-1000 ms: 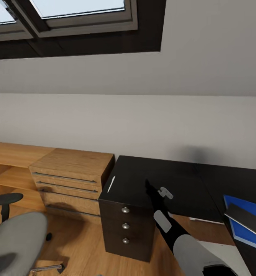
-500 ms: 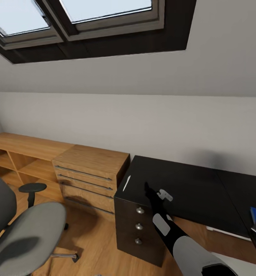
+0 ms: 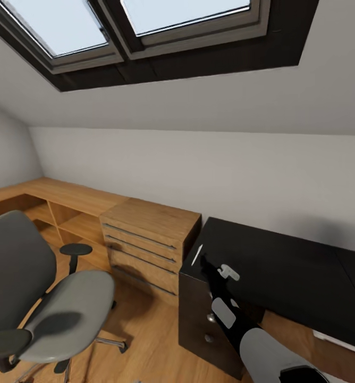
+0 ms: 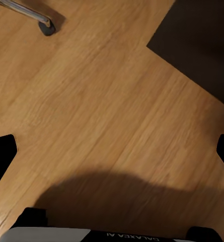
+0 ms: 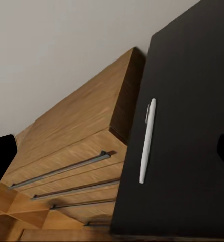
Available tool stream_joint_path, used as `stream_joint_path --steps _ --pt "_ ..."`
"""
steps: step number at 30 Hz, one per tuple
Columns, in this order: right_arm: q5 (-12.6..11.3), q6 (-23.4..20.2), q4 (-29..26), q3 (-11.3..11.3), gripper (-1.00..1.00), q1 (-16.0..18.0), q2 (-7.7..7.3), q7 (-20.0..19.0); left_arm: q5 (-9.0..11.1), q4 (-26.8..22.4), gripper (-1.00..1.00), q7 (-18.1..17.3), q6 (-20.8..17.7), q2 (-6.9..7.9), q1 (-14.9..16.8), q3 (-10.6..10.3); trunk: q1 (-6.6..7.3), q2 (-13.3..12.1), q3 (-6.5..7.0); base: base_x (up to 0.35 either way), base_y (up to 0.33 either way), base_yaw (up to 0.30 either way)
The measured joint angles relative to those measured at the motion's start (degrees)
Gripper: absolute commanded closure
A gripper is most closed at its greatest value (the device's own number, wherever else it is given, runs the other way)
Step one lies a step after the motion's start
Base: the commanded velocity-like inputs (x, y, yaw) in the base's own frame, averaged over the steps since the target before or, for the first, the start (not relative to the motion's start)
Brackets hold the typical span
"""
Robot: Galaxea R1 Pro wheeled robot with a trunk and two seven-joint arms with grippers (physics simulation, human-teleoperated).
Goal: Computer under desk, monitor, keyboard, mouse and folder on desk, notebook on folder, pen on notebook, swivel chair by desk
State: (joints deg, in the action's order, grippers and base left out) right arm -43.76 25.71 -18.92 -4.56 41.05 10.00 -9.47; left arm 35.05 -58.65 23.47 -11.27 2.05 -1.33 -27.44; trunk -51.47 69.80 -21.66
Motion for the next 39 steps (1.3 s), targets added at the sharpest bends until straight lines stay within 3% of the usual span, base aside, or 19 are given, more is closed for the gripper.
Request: stream_joint_path --steps 22,39 --pt "0.0 0.1 0.3 -0.1 -1.00 0.0 0.00 0.8 0.0 0.0 -1.00 0.0 0.0 0.00 0.0 0.0 0.00 0.0 0.00 0.000 0.000 0.276" --pt "-0.2 -3.3 -4.7 0.2 -1.00 0.0 0.00 -0.6 -0.1 0.1 -1.00 0.0 0.1 -0.27 0.0 0.0 0.00 0.0 0.00 0.000 0.000 0.034"
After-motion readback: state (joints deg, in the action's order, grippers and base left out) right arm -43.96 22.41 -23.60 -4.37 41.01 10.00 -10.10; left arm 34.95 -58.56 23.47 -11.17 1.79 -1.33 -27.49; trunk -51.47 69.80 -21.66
